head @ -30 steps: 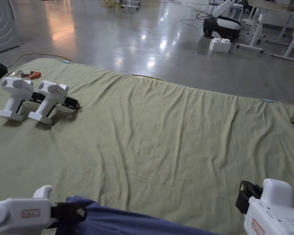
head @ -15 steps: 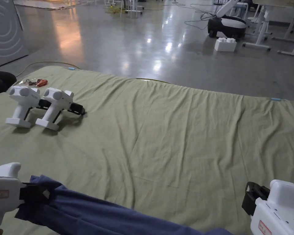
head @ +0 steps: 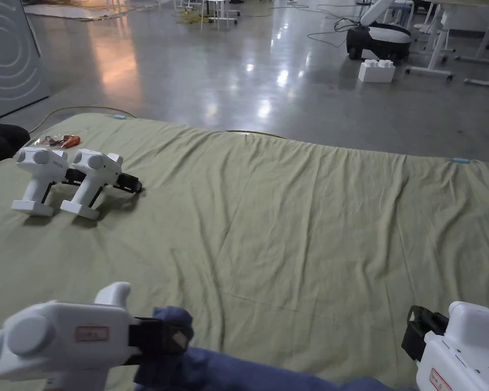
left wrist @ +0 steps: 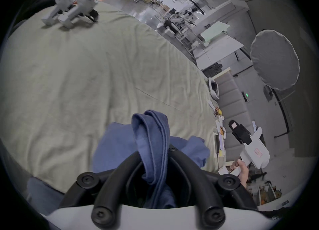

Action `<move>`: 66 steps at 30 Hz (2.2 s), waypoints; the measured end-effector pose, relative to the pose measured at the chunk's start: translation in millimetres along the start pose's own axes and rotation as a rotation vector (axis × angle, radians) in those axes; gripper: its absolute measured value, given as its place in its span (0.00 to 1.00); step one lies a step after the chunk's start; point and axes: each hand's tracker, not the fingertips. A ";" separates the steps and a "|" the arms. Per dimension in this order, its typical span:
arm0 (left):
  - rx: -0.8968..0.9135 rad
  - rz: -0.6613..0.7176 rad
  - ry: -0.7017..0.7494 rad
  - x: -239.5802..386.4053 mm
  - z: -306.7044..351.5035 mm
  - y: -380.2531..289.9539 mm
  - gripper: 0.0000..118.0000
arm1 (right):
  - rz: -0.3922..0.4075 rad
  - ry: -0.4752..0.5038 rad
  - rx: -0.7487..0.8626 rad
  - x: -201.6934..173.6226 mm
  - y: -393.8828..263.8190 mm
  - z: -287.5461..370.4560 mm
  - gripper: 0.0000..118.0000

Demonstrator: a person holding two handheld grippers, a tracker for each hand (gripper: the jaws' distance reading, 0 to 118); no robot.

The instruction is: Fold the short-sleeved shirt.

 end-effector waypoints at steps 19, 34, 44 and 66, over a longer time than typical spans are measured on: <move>-0.205 -0.028 0.161 67.8 -159.8 -48.4 0.12 | -0.057 -0.071 -0.036 30.5 -14.0 9.5 0.05; -0.144 -0.090 0.168 70.7 -115.8 -31.0 0.53 | -0.065 -0.069 -0.051 32.8 -18.6 11.0 0.05; -0.221 -0.206 0.217 70.4 -132.8 -50.8 0.23 | -0.068 -0.061 -0.067 29.4 -22.7 9.8 0.05; -0.170 -0.224 0.081 62.7 -119.1 -55.5 0.22 | -0.065 -0.062 -0.091 33.1 -25.9 9.9 0.05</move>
